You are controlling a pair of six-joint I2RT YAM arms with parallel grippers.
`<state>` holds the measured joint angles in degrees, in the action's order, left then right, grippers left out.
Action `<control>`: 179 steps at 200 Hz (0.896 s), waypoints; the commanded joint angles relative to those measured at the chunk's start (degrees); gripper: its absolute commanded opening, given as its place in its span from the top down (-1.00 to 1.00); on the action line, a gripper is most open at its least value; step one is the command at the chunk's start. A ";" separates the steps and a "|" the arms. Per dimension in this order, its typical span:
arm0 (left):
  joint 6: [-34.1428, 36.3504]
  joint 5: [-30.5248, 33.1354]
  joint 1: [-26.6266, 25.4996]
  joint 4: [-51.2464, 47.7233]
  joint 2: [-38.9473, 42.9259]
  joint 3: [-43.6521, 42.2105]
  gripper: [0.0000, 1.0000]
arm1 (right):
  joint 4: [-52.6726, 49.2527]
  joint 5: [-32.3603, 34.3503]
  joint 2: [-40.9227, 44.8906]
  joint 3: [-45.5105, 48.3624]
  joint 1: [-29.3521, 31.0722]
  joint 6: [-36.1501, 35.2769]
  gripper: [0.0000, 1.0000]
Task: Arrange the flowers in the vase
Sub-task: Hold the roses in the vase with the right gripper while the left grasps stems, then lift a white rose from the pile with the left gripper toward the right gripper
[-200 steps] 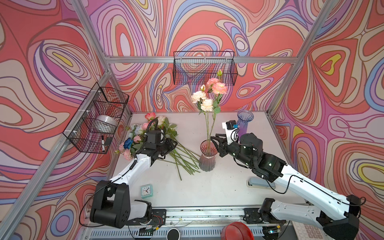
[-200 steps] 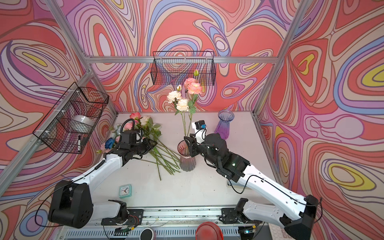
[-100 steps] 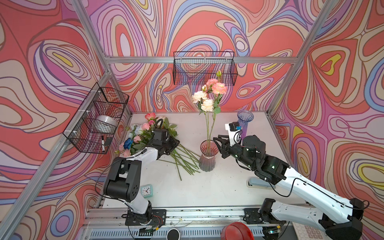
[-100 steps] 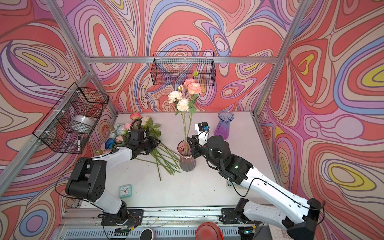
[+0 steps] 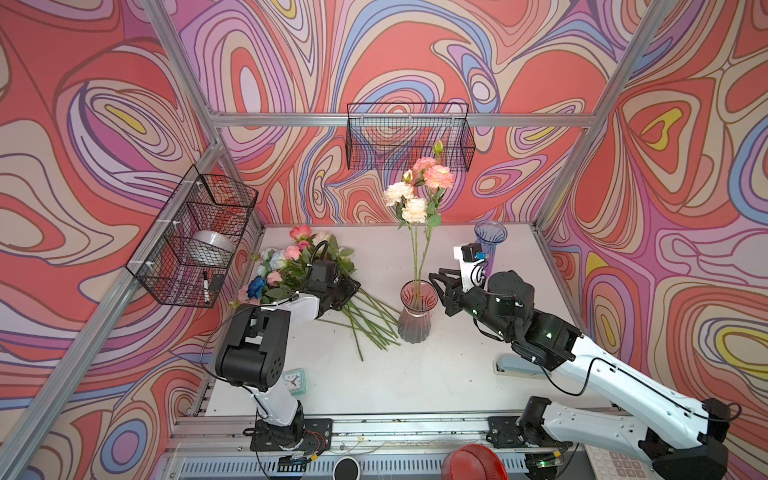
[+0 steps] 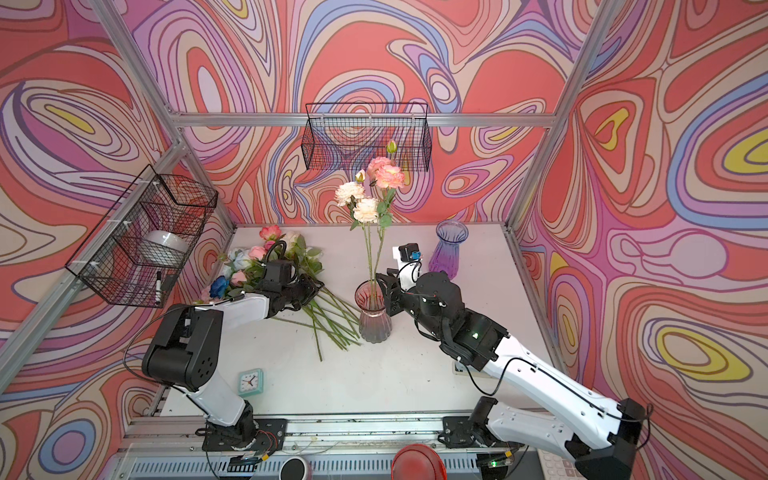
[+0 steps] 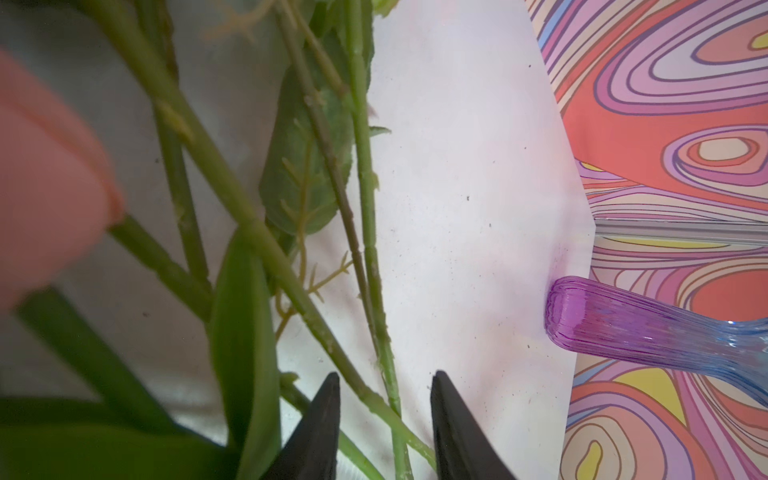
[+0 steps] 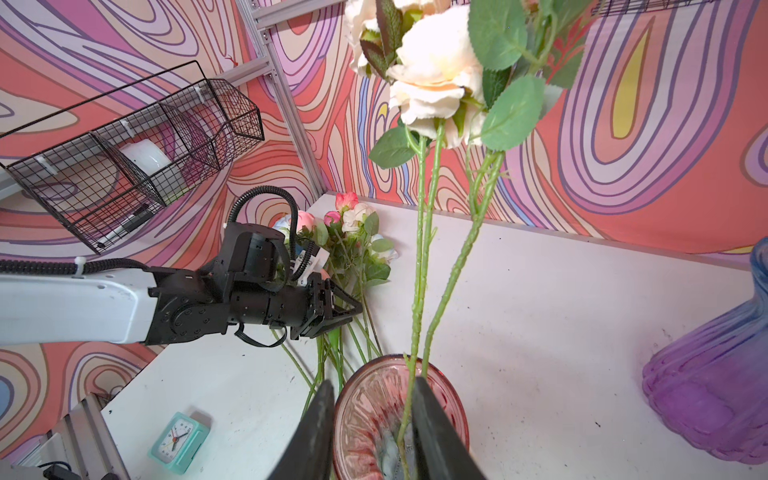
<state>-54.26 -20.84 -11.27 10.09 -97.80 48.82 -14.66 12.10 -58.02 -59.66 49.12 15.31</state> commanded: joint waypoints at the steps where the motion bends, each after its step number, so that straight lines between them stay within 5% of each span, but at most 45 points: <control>1: 0.11 1.91 -0.16 -0.06 -1.50 1.42 0.27 | -0.40 0.90 0.81 0.85 0.18 -0.48 0.36; 91: 0.21 4.20 -0.16 -0.68 0.31 3.01 1.00 | -0.20 0.99 0.99 1.03 0.12 -0.37 0.37; 179: 1.78 5.53 -0.11 -4.67 13.39 5.91 1.00 | -0.84 0.66 2.02 0.94 0.16 -0.19 0.37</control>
<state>-54.43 -17.41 -11.27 7.77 -91.05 51.51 -14.79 12.51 -57.30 -59.33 49.12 15.31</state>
